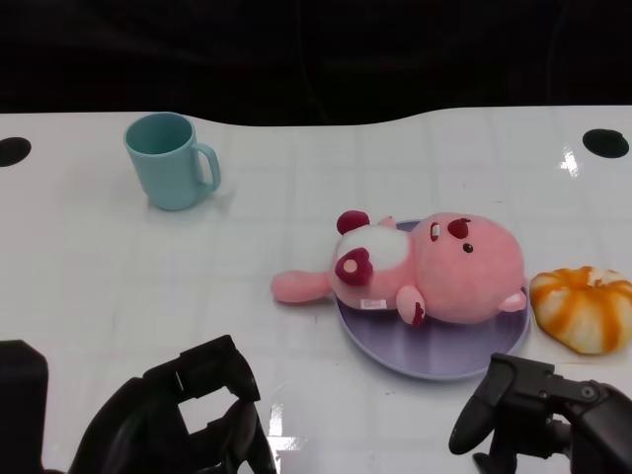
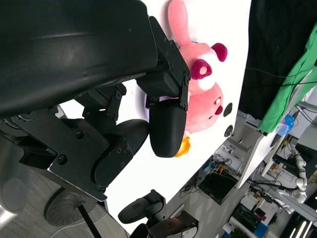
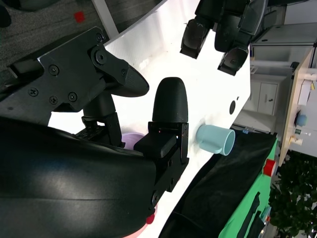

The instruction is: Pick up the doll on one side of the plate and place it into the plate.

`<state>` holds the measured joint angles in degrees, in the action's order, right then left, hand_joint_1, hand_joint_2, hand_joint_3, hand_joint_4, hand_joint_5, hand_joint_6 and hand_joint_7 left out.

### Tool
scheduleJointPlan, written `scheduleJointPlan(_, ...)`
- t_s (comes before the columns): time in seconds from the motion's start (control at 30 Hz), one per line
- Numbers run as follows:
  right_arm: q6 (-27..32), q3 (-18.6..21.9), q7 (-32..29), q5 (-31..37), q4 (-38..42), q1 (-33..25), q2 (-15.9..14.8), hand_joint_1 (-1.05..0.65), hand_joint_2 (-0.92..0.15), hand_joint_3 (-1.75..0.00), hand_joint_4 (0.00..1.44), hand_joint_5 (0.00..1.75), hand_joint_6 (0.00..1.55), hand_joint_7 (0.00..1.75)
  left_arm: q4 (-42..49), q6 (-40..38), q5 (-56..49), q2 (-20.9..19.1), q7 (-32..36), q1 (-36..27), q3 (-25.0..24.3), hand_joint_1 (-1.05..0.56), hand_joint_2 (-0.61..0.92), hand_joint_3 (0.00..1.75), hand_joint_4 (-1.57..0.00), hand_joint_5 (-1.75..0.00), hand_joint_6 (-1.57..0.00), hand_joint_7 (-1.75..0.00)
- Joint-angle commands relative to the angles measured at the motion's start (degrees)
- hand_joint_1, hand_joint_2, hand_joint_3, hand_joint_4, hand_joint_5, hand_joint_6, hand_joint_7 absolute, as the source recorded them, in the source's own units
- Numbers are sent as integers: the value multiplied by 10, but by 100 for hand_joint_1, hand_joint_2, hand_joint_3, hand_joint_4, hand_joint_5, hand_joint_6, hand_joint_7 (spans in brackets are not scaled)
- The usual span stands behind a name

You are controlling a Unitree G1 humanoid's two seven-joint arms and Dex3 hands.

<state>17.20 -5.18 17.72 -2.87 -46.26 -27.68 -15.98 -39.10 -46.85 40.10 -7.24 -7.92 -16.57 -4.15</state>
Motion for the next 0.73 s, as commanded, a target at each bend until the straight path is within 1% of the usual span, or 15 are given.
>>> scheduleJointPlan(0.03,-8,6,4,-6,0,-5,-8,-12,-56,-107,65,169,57,138,2,-1,0,-8,2,-2,4,-15,46,132,-80,-175,-66,-169)
scheduleJointPlan(0.57,-1,9,7,-13,1,-1,-7,-10,-57,-106,63,171,55,138,2,24,-19,-17,-6,-4,25,-16,39,143,-83,-175,-69,-168)
scheduleJointPlan(0.73,-13,8,8,-6,7,0,-8,-12,-57,-105,64,170,55,139,3,26,-25,-19,1,-4,29,-16,39,144,-83,-175,-70,-169)
